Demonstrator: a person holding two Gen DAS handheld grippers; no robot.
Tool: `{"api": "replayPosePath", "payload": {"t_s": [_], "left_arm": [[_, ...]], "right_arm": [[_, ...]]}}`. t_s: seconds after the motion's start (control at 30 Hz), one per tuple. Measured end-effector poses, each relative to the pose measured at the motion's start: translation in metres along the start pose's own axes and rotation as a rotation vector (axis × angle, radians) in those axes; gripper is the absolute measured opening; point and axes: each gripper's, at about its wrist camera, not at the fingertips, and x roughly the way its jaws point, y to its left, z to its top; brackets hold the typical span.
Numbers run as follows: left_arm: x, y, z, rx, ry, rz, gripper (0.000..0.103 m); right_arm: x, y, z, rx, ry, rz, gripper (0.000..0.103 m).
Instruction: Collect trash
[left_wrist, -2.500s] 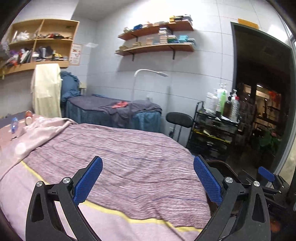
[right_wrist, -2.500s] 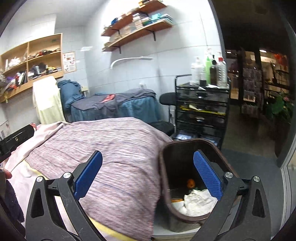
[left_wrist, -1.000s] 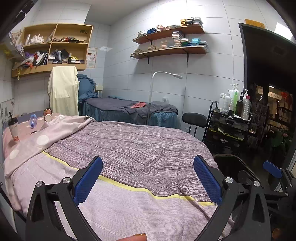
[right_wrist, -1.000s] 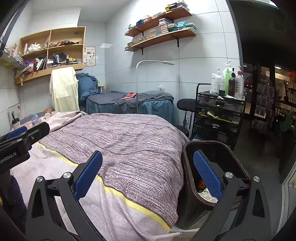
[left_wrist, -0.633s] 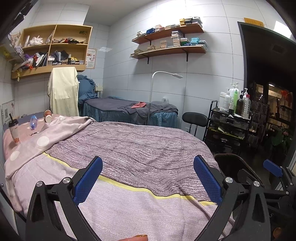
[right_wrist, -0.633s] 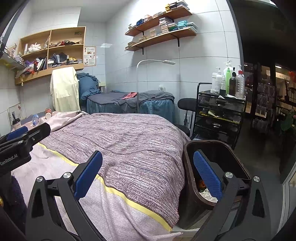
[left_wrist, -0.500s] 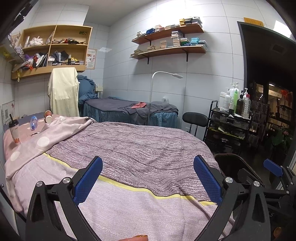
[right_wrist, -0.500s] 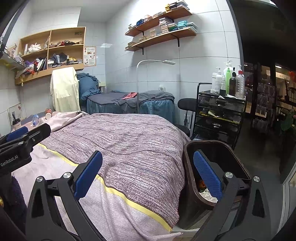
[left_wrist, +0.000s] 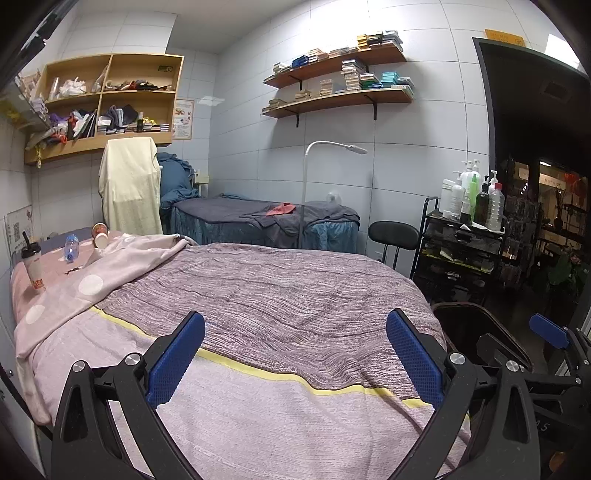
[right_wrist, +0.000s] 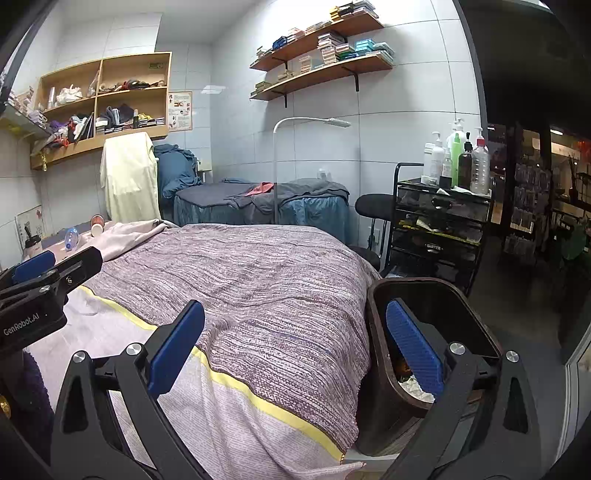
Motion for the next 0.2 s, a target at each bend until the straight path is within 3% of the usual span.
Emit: {"api": "replayPosePath", "payload": {"t_s": [0.2], "left_arm": [[0.0006, 0.0013, 0.0002, -0.008, 0.015, -0.006, 0.097]], "right_arm": [[0.0011, -0.0002, -0.0014, 0.003, 0.006, 0.006, 0.097]]}}
